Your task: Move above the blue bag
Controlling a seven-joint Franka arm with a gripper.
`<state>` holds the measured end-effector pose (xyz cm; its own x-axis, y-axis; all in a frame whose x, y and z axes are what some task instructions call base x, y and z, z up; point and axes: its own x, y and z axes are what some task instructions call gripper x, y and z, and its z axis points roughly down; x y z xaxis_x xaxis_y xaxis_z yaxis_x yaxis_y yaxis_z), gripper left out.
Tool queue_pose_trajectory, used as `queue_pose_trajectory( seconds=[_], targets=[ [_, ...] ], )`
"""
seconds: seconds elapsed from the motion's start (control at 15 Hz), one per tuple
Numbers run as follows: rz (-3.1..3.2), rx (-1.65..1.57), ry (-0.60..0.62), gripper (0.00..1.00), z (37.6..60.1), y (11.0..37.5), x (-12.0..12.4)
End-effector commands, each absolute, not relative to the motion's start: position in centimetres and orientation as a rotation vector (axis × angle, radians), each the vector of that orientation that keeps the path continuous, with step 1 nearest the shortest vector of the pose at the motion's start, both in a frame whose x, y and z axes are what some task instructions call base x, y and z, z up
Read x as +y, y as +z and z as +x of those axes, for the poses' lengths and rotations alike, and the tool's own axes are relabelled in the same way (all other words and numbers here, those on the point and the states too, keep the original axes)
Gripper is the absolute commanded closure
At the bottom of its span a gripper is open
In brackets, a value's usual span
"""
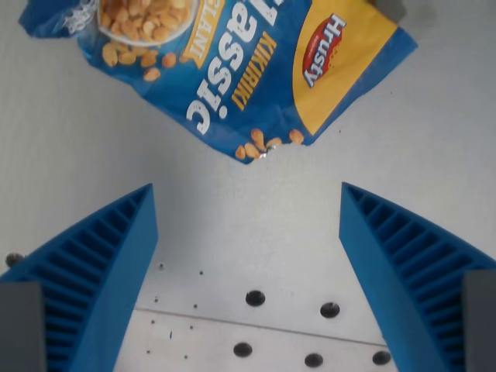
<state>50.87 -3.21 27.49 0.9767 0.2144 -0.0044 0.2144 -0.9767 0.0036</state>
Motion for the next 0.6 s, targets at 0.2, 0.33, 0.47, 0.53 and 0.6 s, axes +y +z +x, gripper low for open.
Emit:
queue_pose_trajectory(
  seconds=[0.2,0.33,0.47,0.53,0.6],
  targets=[
    [3.138,0.221,-0.016,0.00,52.6,26.8,-2.9],
    [3.142,0.204,-0.023,0.00,53.1,26.4,-2.8],
    [3.144,0.178,-0.031,0.00,53.6,25.9,-2.7],
    [3.145,0.169,-0.029,0.00,53.9,25.7,-2.7],
    [3.145,0.156,-0.026,0.00,54.2,25.5,-2.6]
  ],
)
